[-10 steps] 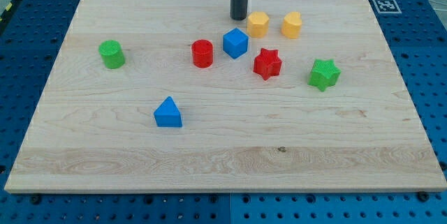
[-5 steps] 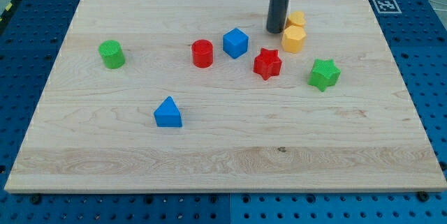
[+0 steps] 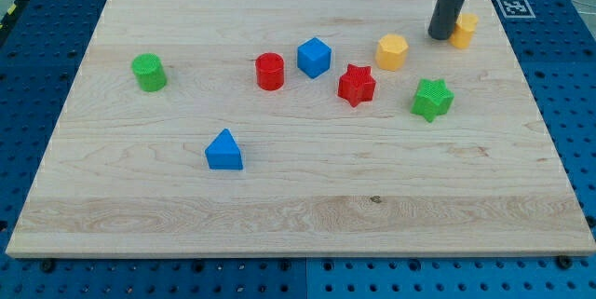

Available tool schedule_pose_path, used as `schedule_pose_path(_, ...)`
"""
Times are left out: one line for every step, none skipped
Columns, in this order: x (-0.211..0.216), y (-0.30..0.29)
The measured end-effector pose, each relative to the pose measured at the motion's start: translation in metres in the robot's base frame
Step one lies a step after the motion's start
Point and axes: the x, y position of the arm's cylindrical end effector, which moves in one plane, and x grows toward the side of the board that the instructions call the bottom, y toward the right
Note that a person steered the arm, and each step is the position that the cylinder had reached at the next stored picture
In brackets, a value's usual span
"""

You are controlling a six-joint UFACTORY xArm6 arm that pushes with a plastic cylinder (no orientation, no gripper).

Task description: Push yellow hexagon and the yellow heart diagonally top right to the green star

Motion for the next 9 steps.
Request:
schedule_pose_path(0.005, -0.028)
schedule_pose_path(0.015, -0.107)
schedule_pose_path(0.036, -0.129)
schedule_pose_path(0.062, -0.101)
schedule_pose_path(0.075, -0.053)
schedule_pose_path(0.075, -0.016)
schedule_pose_path(0.075, -0.033)
schedule_pose_path(0.075, -0.046)
schedule_pose_path(0.075, -0.003)
